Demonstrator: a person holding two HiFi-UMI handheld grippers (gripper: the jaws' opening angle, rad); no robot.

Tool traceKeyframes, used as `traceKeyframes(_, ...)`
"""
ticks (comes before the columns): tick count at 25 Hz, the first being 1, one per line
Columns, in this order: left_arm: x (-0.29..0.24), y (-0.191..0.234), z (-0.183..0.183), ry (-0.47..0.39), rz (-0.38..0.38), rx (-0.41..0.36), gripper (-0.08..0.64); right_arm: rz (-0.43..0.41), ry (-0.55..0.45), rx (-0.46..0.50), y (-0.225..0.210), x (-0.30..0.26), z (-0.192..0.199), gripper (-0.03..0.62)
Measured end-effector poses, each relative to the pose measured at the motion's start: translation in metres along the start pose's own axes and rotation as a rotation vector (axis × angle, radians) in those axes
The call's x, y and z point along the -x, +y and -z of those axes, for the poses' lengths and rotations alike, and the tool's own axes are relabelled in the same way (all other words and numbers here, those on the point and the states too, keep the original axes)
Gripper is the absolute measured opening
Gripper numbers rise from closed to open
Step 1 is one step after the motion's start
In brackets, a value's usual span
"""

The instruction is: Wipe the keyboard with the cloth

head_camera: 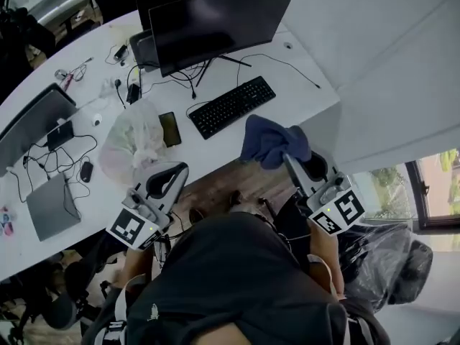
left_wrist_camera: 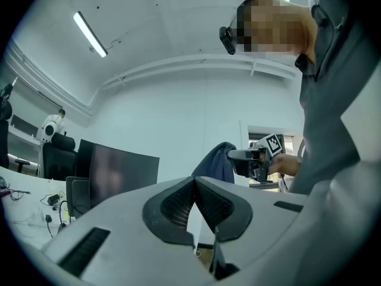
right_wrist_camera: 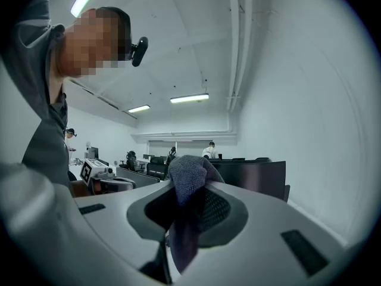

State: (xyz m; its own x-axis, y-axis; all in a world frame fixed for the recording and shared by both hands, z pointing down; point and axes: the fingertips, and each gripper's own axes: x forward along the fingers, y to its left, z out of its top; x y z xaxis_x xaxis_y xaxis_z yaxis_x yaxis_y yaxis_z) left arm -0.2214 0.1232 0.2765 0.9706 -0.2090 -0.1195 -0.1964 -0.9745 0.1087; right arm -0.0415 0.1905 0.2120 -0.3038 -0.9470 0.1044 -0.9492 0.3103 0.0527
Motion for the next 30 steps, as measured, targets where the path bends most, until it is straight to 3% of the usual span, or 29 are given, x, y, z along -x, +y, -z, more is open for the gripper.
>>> traceKeyframes(5,0.001,0.008,0.010,0.011,-0.045,0.013,0.005,-0.047,-0.006,-0.020,-0.005,-0.014,0.005,0.069)
traceKeyframes(12,-0.021,0.027,0.022,0.069,-0.132,0.027,0.005,-0.142,0.023,-0.075,-0.045,-0.060,0.029,0.070)
traceKeyframes(19,-0.071,0.043,0.025,0.159,-0.269,0.036,0.005,-0.345,0.109,-0.083,-0.090,-0.124,0.073,0.071)
traceKeyframes(24,-0.105,0.058,0.024,0.212,-0.373,0.039,0.005,-0.485,0.188,0.007,-0.118,-0.166,0.102,0.071)
traceKeyframes(30,-0.126,0.065,0.031,0.250,-0.471,0.024,0.005,-0.692,0.311,0.075,-0.114,-0.218,0.173,0.071)
